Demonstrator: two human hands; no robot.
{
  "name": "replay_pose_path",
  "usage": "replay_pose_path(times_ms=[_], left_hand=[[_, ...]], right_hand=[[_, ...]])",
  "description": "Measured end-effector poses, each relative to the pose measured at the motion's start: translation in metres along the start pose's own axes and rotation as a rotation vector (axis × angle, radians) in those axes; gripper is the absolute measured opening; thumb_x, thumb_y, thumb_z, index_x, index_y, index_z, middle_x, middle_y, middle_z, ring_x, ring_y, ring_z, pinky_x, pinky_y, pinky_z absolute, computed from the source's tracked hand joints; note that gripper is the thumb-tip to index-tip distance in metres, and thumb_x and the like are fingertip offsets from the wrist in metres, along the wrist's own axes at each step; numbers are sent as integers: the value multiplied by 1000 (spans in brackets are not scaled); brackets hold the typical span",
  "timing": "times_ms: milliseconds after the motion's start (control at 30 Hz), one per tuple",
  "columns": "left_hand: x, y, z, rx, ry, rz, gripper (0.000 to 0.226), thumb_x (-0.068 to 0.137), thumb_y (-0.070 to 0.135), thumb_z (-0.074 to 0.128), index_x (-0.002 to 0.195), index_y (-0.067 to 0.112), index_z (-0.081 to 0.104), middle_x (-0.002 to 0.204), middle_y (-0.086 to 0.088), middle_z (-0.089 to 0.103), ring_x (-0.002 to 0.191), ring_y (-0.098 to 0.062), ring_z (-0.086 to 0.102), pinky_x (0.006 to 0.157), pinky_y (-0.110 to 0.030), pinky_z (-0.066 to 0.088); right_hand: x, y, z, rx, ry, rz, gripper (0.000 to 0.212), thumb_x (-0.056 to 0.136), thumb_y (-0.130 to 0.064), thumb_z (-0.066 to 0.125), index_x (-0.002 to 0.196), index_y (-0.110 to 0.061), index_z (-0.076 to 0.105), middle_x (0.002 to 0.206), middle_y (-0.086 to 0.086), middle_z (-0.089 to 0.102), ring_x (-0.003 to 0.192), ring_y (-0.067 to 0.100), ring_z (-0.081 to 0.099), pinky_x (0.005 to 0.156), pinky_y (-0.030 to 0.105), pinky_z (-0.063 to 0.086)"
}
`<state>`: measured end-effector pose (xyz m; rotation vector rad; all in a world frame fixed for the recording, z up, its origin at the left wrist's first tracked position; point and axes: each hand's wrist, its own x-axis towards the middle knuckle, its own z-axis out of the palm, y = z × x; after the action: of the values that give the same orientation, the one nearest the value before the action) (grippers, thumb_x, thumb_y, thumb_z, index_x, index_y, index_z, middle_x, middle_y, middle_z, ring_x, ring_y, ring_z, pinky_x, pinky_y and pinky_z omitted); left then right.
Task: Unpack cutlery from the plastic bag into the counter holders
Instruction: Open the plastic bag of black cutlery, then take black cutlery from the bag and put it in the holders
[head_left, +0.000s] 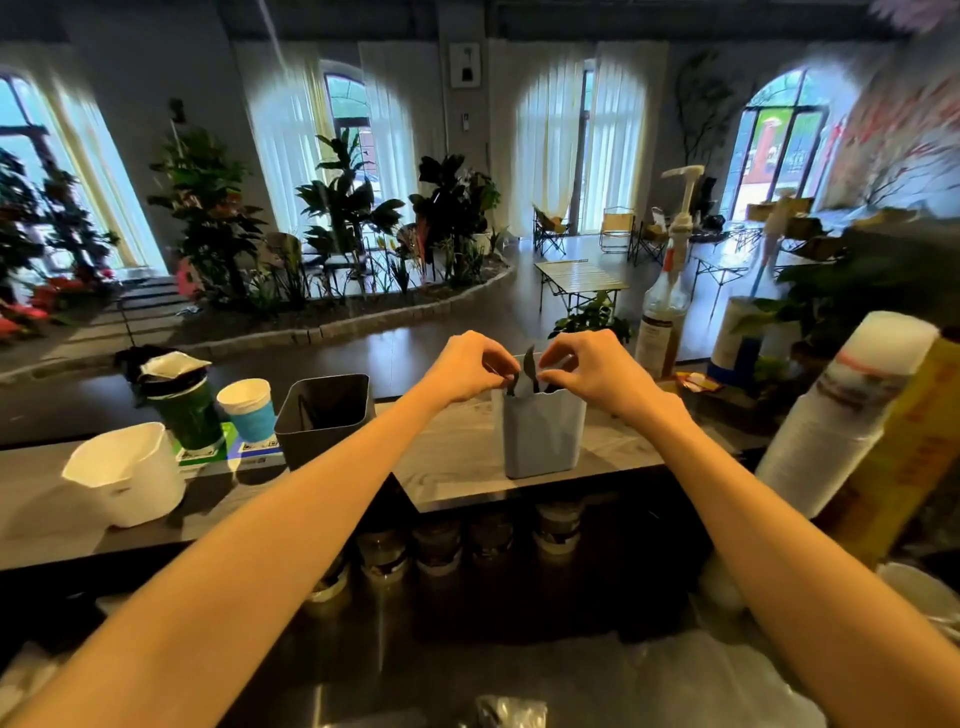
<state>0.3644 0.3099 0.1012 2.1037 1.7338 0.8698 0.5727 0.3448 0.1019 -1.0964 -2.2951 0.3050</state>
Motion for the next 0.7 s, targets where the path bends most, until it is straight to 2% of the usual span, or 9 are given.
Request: replay_pose_path(times_ms=[100, 200, 267, 333, 433, 500, 567, 633, 700], left_hand=[[-32, 7, -3, -99, 49, 13, 21, 83, 4, 77, 103, 11, 77, 92, -5, 78, 84, -14, 74, 82, -34, 61], [-86, 17, 3, -186, 62, 27, 18, 86, 12, 78, 104, 13, 75, 94, -1, 76, 87, -12, 72, 82, -28, 60], [-131, 22, 12, -273, 11, -6, 18, 87, 15, 77, 105, 12, 74, 95, 0, 76, 87, -9, 72, 80, -23, 59], [-177, 18, 26, -373, -71, -78, 16, 89, 17, 76, 104, 11, 74, 93, -1, 76, 87, -11, 73, 80, -25, 60], [-247, -1, 58, -500, -300, -204, 17, 94, 19, 69, 101, 3, 71, 88, -10, 76, 83, -24, 73, 79, -33, 60], [-295, -16, 85, -558, -532, -263, 22, 100, 18, 60, 101, -2, 70, 90, -13, 76, 87, -27, 72, 83, -34, 59], [-338, -28, 116, -532, -734, -284, 26, 104, 18, 52, 104, -2, 69, 95, -8, 74, 91, -18, 70, 85, -26, 54], [-373, -40, 154, -384, -799, -305, 24, 105, 17, 48, 104, 4, 68, 98, -7, 72, 91, -16, 67, 82, -24, 50], [-398, -51, 194, -248, -765, -406, 23, 104, 13, 46, 106, 5, 67, 105, -14, 70, 93, -24, 64, 81, -32, 45]], right_hand=[[-28, -8, 1, 59, 55, 31, 16, 90, -26, 75, 102, -15, 75, 94, -2, 76, 83, 8, 69, 83, 30, 60], [-75, -22, 13, 118, 97, 47, 15, 91, -27, 74, 101, -17, 76, 92, -6, 75, 79, 2, 68, 78, 19, 55], [-116, -34, 29, 205, 54, 78, 10, 92, -27, 74, 98, -20, 76, 87, -11, 74, 76, -1, 69, 73, 15, 55], [-159, -44, 51, 352, -69, 137, 7, 93, -23, 72, 96, -17, 76, 82, -7, 77, 73, 3, 73, 71, 18, 58], [-226, -53, 89, 597, -462, 259, 14, 98, -16, 64, 96, -8, 75, 84, 4, 79, 76, 14, 77, 72, 26, 62], [-269, -58, 118, 544, -753, 254, 18, 100, -18, 61, 99, -6, 75, 83, -3, 78, 76, 7, 75, 74, 24, 60], [-311, -63, 155, 480, -961, 273, 18, 100, -16, 60, 103, -7, 75, 78, -14, 75, 74, -3, 70, 72, 16, 55], [-349, -65, 195, 409, -1066, 385, 21, 97, -13, 58, 111, -11, 74, 90, -10, 74, 81, 3, 70, 73, 18, 54], [-376, -61, 234, 231, -1008, 470, 29, 94, -19, 59, 121, -16, 68, 110, 2, 71, 103, 18, 68, 85, 29, 53]])
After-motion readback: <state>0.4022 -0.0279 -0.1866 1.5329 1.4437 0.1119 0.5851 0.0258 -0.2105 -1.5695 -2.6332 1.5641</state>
